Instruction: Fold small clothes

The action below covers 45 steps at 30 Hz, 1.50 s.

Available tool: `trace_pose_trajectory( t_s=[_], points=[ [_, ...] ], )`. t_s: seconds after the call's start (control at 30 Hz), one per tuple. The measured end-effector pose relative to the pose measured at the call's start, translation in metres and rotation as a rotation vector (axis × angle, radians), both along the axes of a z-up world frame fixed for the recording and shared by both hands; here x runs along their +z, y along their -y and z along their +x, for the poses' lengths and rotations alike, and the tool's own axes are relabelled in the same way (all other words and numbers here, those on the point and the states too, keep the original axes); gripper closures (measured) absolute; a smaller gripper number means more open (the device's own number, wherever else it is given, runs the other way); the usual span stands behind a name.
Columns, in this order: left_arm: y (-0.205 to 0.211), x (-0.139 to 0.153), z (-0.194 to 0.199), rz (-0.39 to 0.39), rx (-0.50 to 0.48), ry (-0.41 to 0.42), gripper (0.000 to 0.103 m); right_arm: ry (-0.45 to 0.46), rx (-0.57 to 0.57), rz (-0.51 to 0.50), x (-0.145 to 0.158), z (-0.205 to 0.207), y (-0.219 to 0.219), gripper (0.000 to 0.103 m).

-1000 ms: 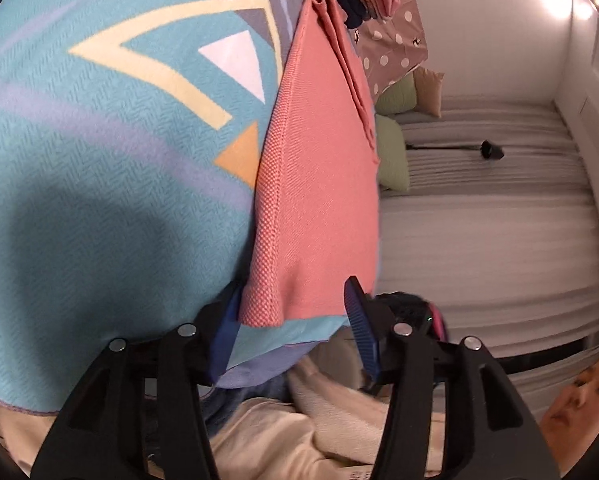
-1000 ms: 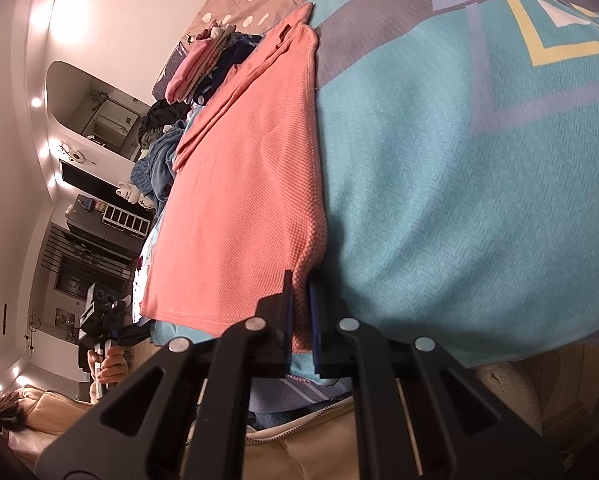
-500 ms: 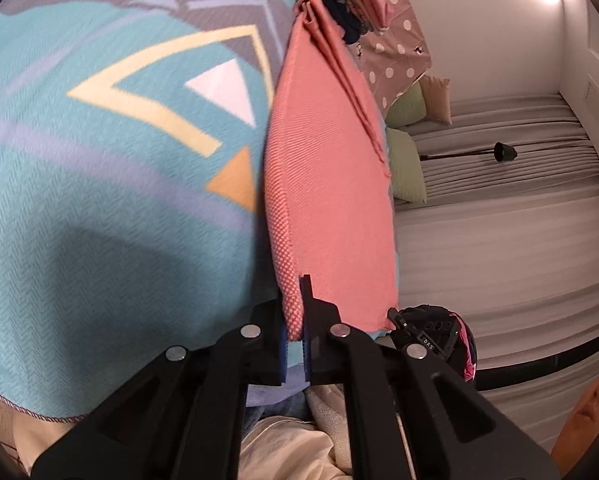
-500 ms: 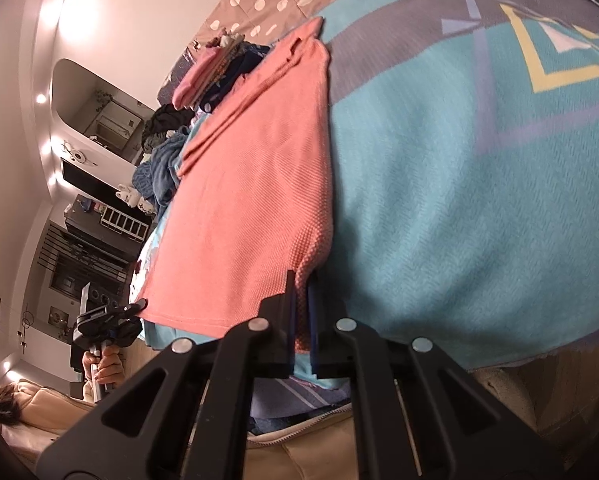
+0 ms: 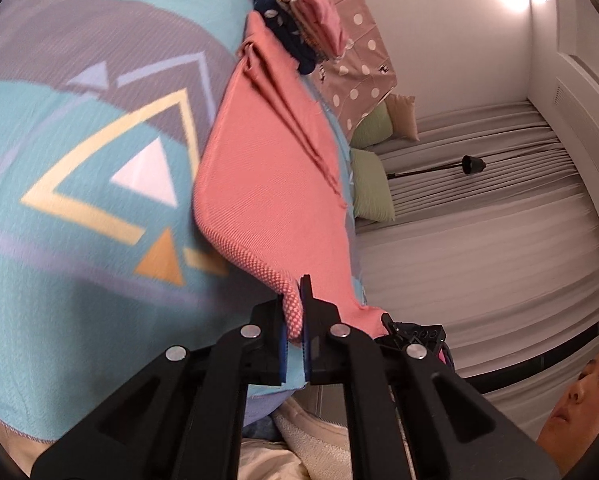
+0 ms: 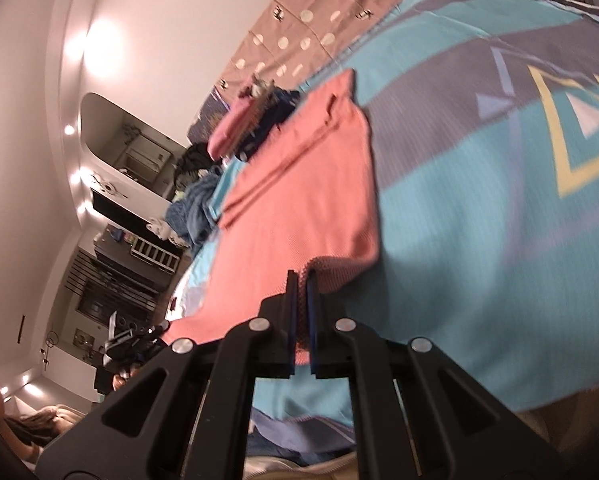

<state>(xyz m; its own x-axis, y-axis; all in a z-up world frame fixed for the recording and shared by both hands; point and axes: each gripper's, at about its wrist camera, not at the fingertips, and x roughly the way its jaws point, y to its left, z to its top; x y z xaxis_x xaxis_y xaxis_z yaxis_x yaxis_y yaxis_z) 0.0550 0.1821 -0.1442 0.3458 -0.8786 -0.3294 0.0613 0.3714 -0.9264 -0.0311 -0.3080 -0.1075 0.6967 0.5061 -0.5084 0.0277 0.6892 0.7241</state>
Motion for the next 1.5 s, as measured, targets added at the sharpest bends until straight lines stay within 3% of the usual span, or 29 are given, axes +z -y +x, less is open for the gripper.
trace_pose_trajectory(
  t_s=[0.27, 0.5, 0.7, 0.87, 1.2, 1.5],
  points=[
    [0.001, 0.036, 0.026, -0.03, 0.03, 0.084, 0.098, 0.082, 0.021, 0.014, 0.036, 0.04, 0.002, 0.099],
    [0.004, 0.084, 0.068, -0.032, 0.047, 0.182, 0.098, 0.16, 0.046, -0.021, 0.084, 0.093, 0.004, 0.099],
    [0.008, 0.121, 0.118, -0.014, 0.066, 0.25, 0.098, 0.217, 0.074, -0.053, 0.125, 0.163, 0.006, 0.099],
    [0.013, 0.143, 0.166, 0.007, 0.075, 0.287, 0.098, 0.209, 0.08, -0.048, 0.14, 0.223, 0.013, 0.099],
    [0.038, 0.148, 0.27, 0.049, 0.066, 0.263, 0.099, 0.101, 0.051, 0.016, 0.117, 0.336, 0.041, 0.099],
    [0.053, 0.092, 0.339, 0.056, 0.07, 0.141, 0.098, -0.038, 0.019, 0.058, 0.053, 0.399, 0.06, 0.099]
  ],
)
